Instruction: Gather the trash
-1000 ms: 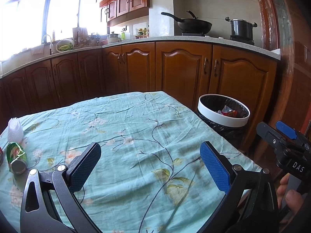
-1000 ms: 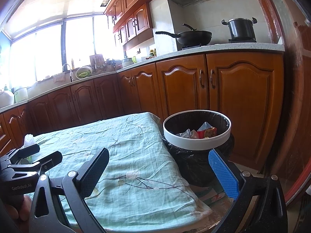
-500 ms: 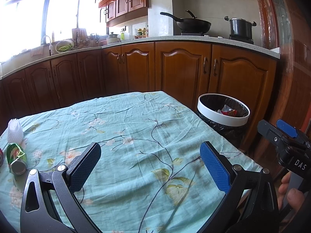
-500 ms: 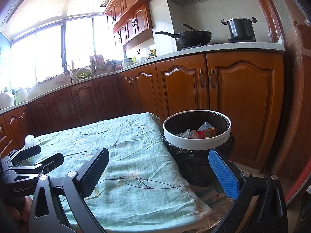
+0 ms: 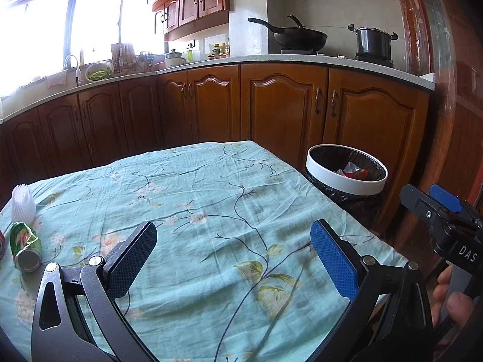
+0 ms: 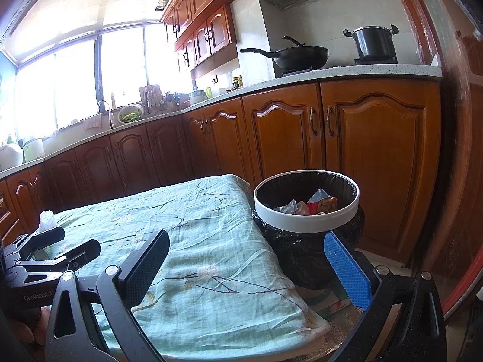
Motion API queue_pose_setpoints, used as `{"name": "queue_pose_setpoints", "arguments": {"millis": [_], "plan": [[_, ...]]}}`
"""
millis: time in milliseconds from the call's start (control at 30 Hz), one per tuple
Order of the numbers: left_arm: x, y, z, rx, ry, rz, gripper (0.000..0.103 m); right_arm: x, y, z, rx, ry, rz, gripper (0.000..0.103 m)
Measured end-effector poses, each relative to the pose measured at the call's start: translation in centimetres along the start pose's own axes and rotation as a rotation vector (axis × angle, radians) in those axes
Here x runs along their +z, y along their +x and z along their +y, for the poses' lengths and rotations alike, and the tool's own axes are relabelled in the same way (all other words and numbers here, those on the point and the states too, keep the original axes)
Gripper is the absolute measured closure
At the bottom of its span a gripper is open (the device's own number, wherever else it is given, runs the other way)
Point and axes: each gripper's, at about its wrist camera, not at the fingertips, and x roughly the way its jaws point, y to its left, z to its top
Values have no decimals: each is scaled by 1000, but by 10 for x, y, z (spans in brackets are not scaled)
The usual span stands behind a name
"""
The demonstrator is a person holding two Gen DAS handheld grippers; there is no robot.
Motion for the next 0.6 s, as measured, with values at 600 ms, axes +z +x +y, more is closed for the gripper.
{"name": "queue_pose_setpoints", "arguments": {"millis": [600], "plan": [[0,2,4,-20,-1,5,0,-1,6,5,5,3,18,0]]}}
